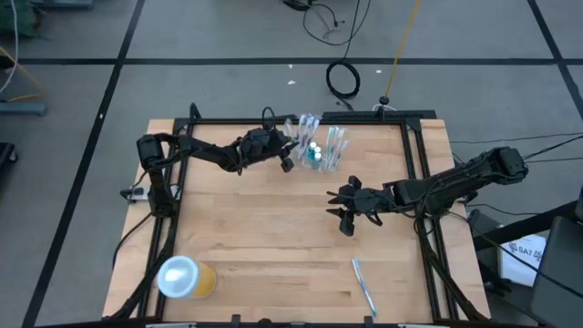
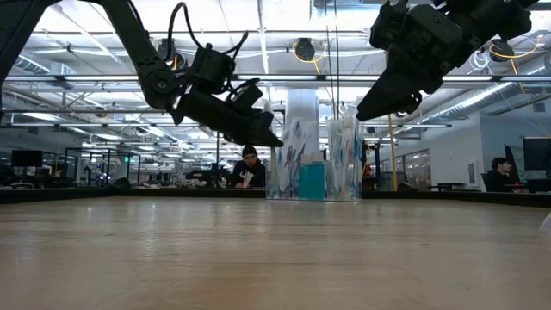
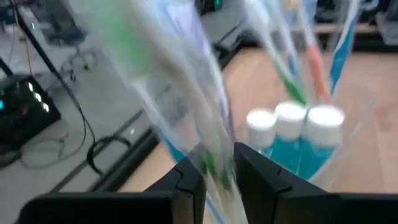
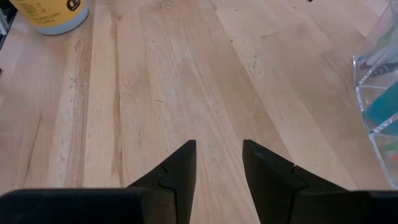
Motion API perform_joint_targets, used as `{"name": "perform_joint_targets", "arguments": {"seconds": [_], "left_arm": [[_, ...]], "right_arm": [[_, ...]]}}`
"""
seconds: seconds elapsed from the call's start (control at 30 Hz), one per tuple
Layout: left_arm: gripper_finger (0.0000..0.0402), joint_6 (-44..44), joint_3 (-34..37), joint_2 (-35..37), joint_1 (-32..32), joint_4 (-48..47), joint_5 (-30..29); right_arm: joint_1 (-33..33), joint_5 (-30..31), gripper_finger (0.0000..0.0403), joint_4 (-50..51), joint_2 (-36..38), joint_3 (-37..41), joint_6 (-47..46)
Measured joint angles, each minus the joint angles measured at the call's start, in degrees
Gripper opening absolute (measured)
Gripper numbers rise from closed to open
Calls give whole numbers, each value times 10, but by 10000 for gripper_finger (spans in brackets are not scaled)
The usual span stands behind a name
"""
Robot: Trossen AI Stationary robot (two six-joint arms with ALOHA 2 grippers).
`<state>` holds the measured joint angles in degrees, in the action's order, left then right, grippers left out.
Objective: Pick & Place toothbrushing station
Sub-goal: Put the green toothbrush into the transparent organizer
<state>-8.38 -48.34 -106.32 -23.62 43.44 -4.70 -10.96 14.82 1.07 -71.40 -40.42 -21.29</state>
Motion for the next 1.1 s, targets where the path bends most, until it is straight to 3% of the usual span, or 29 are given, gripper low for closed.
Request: {"name": "perform_joint_targets", "arguments": {"seconds": [0.57,1.1], "left_arm": [[86,11,-1,0,-2,-57,-9],[86,-49,-1,3,3,-70,-9]], "right_arm": [[0,0,125,0,0,0,-1],[0,0,123,0,0,0,26]]}}
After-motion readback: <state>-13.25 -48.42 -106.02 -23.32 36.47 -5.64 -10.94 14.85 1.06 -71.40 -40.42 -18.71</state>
